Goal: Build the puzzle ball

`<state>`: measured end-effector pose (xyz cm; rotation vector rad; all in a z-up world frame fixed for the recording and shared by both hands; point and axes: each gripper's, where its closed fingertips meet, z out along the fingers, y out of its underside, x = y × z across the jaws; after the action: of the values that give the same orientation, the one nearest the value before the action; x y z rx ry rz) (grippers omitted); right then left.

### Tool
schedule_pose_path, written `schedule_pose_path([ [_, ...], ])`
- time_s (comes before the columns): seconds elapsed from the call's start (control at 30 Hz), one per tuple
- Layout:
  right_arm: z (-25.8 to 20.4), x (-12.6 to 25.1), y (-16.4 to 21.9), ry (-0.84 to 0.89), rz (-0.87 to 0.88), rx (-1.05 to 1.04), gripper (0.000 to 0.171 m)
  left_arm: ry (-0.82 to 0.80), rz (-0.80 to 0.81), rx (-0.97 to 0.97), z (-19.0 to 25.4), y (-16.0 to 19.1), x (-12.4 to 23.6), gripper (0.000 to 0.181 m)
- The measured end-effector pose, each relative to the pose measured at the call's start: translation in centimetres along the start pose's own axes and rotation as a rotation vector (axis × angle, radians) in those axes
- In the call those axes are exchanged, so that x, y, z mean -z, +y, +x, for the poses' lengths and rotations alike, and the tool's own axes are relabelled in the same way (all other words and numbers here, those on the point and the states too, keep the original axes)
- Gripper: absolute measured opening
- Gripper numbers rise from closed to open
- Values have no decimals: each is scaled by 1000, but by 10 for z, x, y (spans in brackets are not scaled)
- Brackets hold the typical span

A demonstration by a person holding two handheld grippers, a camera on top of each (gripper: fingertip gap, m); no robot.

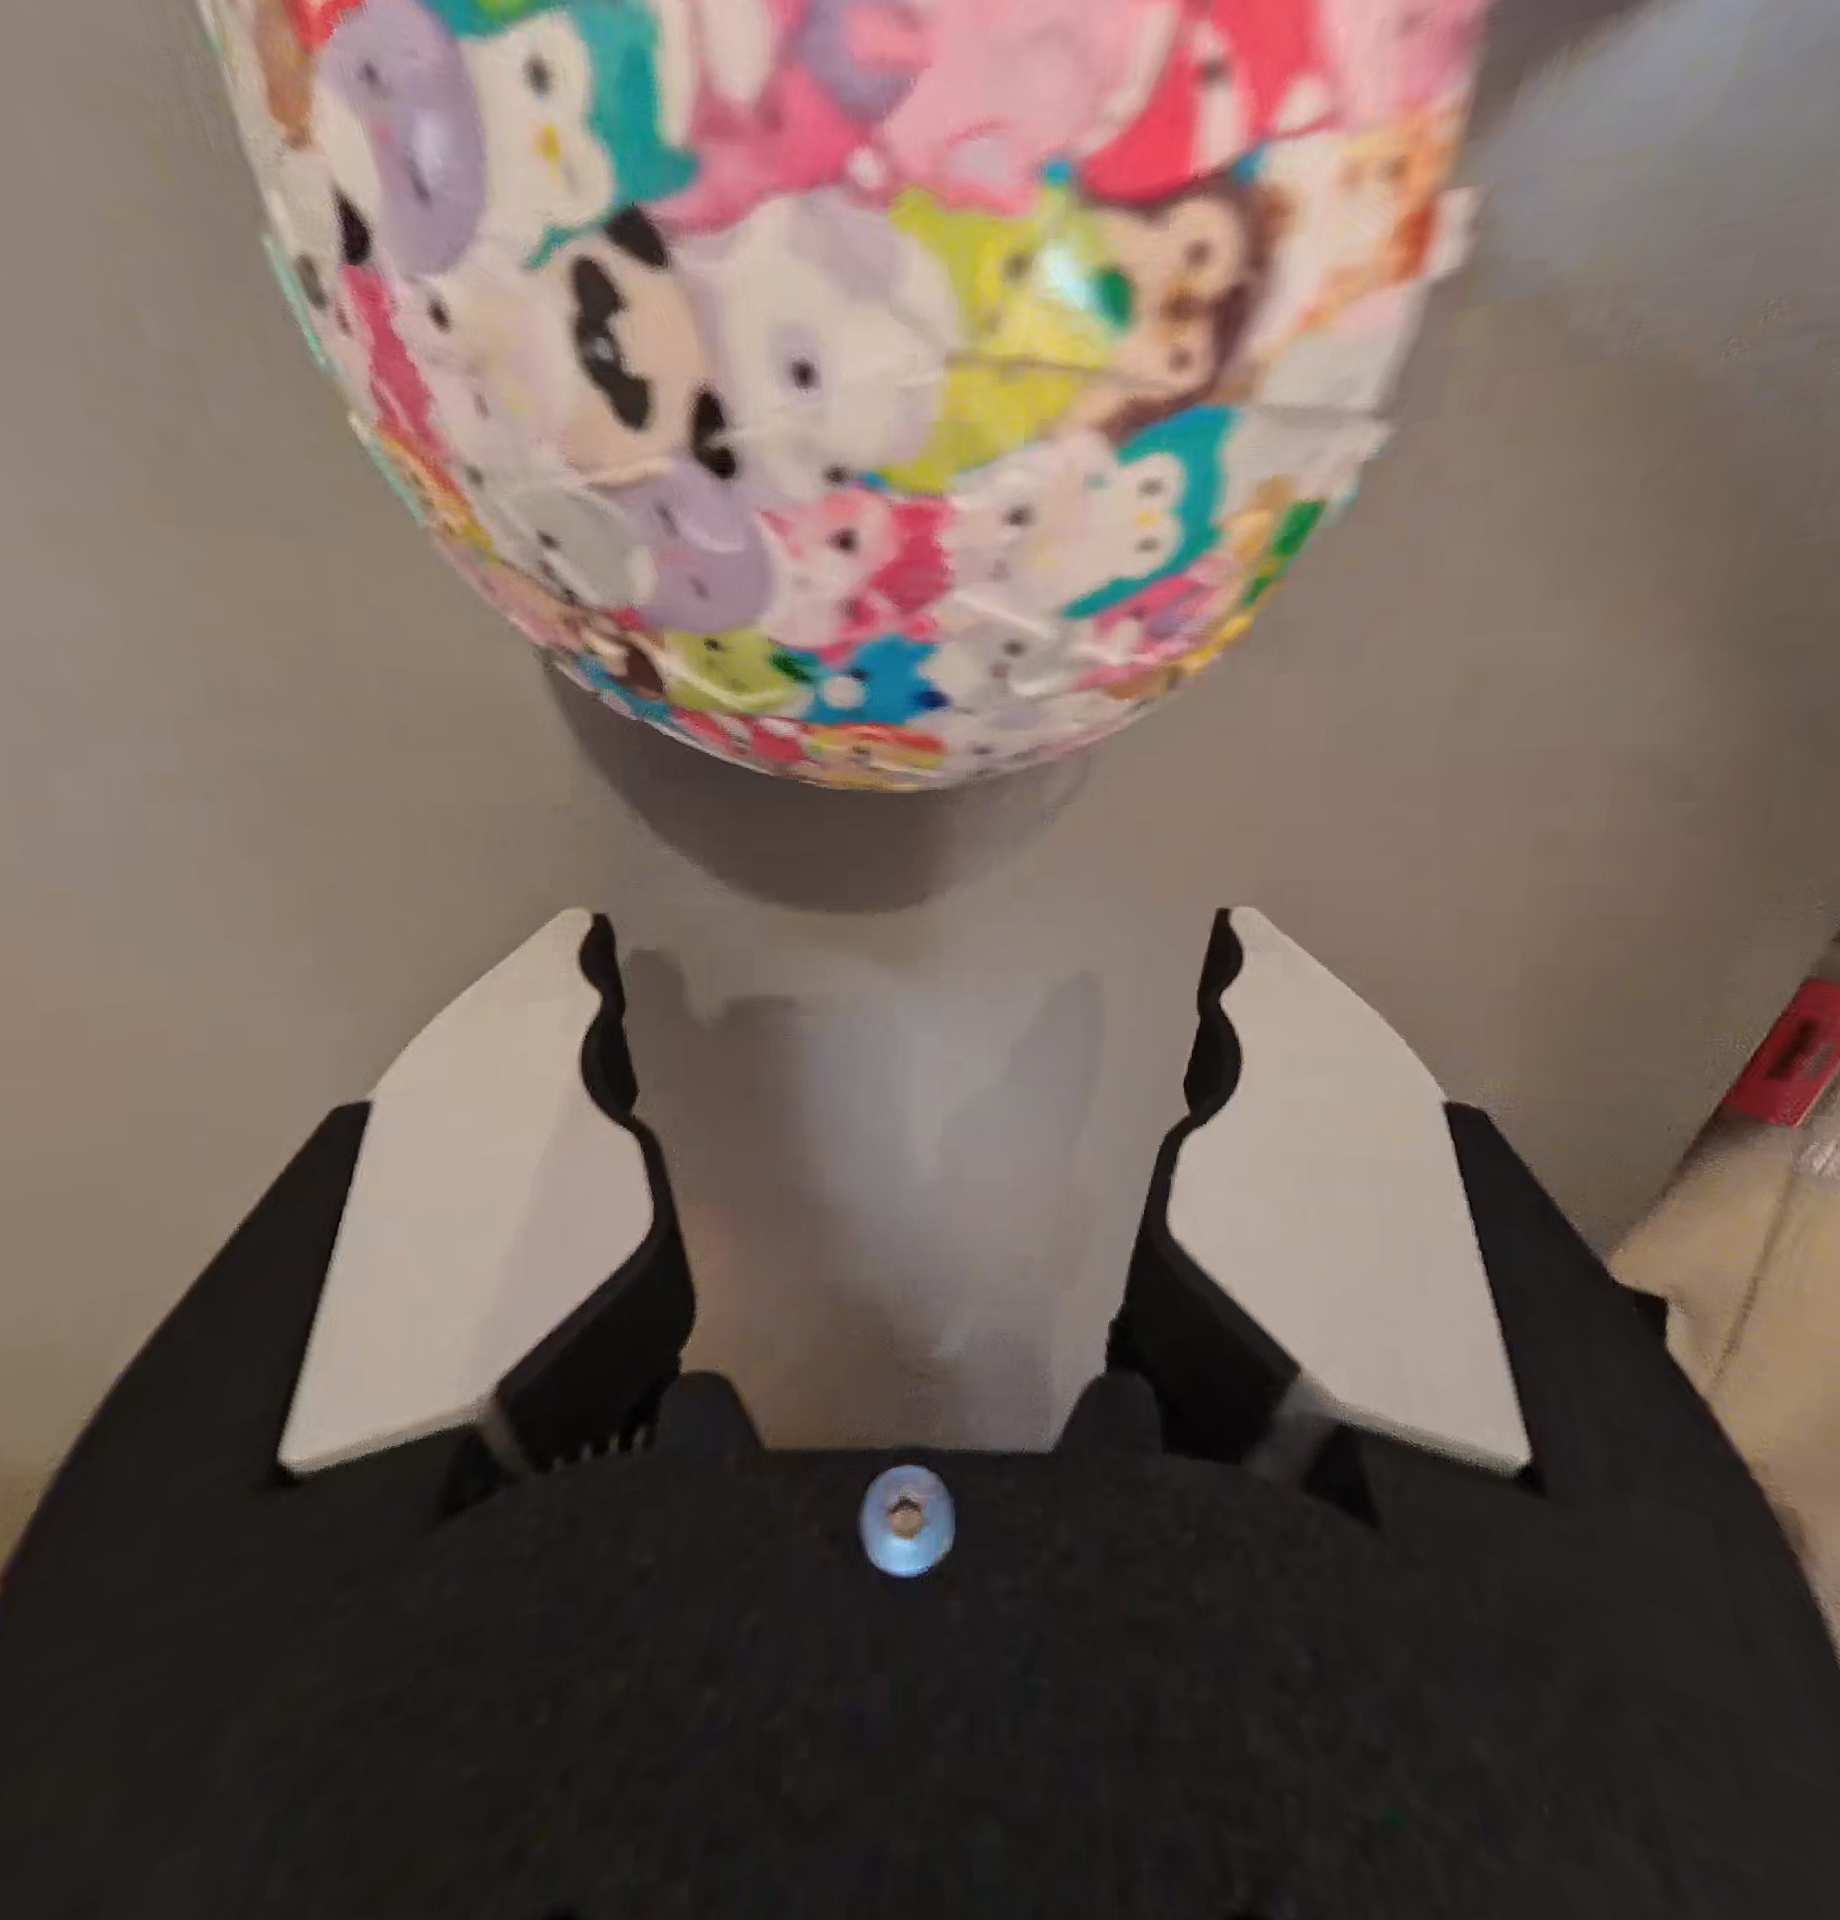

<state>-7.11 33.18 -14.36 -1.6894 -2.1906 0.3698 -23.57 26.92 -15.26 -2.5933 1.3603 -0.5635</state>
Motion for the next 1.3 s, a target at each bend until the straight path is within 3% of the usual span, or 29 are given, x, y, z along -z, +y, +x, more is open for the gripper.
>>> schedule_pose_path([
  [0.13,10,-45,-5,-129,-11,37,77,44,-56,-47,-1,-5,-8,99],
  [0.4,17,-54,-28,-183,94,89,77,22,-115,-93,-8,-19,-21,99],
  [0.53,21,-48,-28,-62,67,135,76,-11,-76,-92,-10,-24,-21,94],
  [1.07,50,-14,-48,642,20,446,83,-502,138,-291,-31,-37,-12,91],
  [1.3,45,-13,-48,722,-3,497,83,-588,138,-331,-31,-35,-16,90],
])
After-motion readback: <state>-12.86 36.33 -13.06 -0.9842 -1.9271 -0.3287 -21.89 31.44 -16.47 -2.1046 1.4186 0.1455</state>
